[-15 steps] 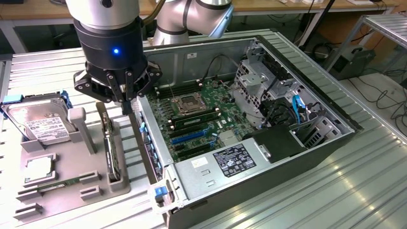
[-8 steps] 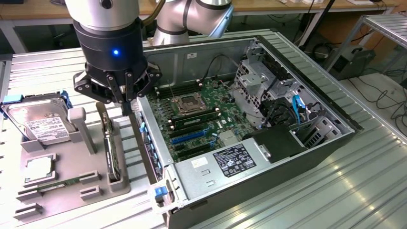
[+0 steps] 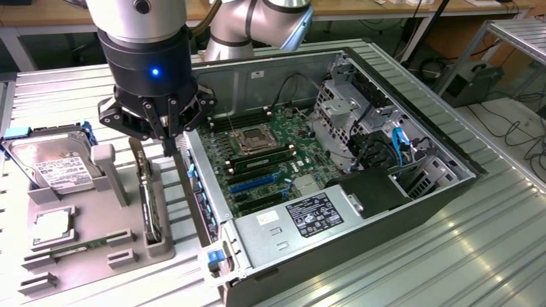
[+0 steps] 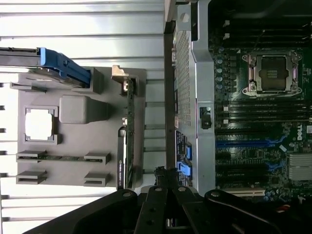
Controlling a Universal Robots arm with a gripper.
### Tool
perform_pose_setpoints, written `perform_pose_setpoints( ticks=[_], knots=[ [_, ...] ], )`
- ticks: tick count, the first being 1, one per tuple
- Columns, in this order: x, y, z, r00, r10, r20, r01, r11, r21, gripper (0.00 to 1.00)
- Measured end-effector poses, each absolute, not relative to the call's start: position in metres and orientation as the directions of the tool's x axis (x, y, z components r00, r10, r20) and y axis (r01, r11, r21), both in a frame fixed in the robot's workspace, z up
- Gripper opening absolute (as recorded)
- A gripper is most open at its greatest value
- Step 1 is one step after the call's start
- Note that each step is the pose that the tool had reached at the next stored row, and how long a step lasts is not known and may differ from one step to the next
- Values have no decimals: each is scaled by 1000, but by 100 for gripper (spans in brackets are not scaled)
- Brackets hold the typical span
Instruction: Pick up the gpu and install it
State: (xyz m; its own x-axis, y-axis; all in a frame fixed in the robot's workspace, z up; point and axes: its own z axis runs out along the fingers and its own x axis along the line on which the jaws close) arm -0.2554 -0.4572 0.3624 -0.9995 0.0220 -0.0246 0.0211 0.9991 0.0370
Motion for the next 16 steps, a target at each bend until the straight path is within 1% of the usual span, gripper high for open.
perform_pose_setpoints(
  ticks=[16],
  knots=[
    [-257, -464, 361, -999, 22, -25, 21, 999, 37, 11]
  ],
)
